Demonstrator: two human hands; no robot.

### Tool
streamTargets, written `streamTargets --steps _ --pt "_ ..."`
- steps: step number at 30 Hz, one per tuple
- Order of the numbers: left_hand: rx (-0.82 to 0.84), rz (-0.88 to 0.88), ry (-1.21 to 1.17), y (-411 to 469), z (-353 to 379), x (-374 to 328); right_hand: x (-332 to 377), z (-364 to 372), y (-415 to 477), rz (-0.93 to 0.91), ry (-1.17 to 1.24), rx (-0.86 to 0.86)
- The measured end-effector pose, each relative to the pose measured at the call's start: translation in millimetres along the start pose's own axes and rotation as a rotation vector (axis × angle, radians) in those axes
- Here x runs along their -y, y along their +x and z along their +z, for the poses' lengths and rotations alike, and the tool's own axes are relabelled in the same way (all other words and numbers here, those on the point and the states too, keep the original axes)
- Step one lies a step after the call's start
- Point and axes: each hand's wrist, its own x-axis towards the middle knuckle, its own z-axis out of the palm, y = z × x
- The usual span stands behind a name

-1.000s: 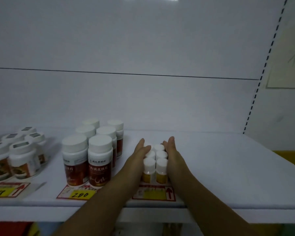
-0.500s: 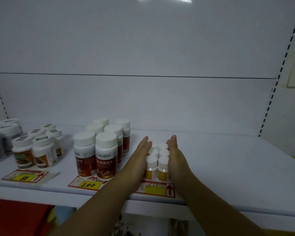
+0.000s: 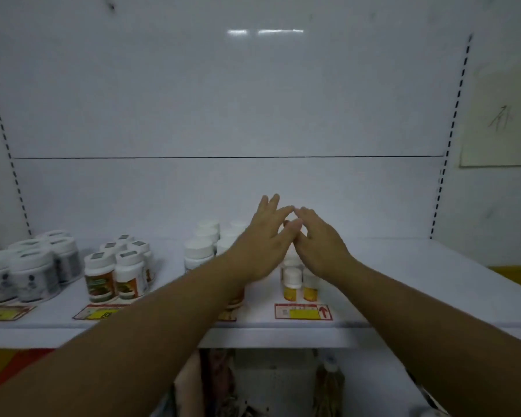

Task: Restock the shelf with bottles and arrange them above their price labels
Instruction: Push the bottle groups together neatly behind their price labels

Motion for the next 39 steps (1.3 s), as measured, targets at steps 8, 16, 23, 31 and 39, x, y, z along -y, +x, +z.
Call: streamTargets --steps 8,16,23,31,39 --pt "0.193 -0.152 0.572 -57.6 -171.2 74.2 125.5 23.2 -9.3 -0.26 -0.511 0.231" --pt "0.214 -0.224 0.575 -114.1 -215.8 144.4 198.0 99.5 -34.6 -0.322 -0.508 0.316" --pt "-0.048 -0.326 -0.042 -97.6 -187.6 188.0 209.2 159.0 -17.5 -0.158 -0.145 0.262" --pt "-0.314 -0.613 -0.883 -84.7 -160.9 223.8 183.9 227.2 8.2 0.136 0.445 0.09" --pt "-0.027 -0.616 -1.256 -69.6 -140.7 277.9 171.8 236.7 23.0 0.185 0.618 0.249"
